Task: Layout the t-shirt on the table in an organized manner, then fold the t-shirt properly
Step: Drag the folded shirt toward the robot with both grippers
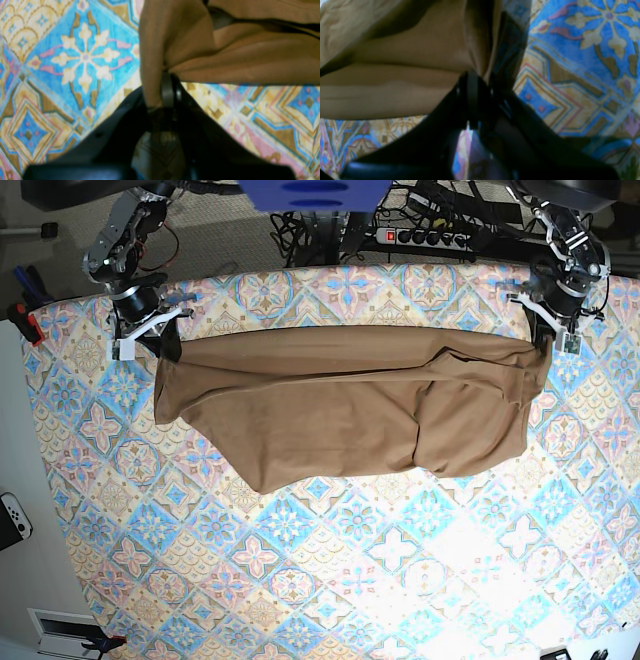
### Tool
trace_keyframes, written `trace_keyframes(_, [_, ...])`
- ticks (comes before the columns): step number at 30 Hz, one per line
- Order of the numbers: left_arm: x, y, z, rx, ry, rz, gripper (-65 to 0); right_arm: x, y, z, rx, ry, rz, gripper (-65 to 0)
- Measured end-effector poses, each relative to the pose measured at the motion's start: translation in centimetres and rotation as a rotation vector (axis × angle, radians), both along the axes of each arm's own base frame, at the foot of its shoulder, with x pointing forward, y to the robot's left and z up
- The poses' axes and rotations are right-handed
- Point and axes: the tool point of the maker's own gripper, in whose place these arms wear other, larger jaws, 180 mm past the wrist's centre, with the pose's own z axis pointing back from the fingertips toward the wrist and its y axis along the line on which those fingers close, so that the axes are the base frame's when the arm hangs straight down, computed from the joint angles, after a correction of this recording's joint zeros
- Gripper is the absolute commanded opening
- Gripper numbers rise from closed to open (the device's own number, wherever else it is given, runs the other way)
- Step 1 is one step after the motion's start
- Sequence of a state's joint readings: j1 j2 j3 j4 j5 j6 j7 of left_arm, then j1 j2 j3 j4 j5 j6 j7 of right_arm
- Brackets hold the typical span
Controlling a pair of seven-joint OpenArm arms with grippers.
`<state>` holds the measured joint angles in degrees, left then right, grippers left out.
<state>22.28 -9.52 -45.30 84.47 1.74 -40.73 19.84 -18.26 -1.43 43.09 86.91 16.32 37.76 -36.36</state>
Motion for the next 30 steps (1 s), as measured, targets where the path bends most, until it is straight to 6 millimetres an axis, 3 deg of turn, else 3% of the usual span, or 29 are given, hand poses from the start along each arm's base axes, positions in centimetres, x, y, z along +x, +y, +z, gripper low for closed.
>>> trace_keyframes(3, [-0.4, -0.1, 0.0, -0.003, -0.015, 0.004, -65.0, 0.0, 0.0, 0.0, 0.0, 0.0, 0.0, -65.0])
trace_keyframes(6, [-0.6, -1.2, 0.1, -0.011, -0.072, 0.032, -65.0, 0.0, 0.0, 0.1, -0.003, -0.001, 0.001, -65.0])
trace_keyframes(16, [-2.3, -4.9, 0.3, 0.142, -0.012, 0.016, -65.0, -1.4, -0.3, 0.5, -0.065, 0.037, 0.022, -65.0])
trace_keyframes(19, [-2.4, -5.4, 0.4, 0.162, 0.008, 0.019, -65.0, -2.3, -0.5, 0.5, -0.073, 0.046, 0.019, -65.0])
trace_keyframes(30, [-3.7, -5.5, 0.5, 0.156, 0.024, 0.012, -65.0, -2.4, -0.6, 0.5, -0.079, 0.051, 0.022, -65.0])
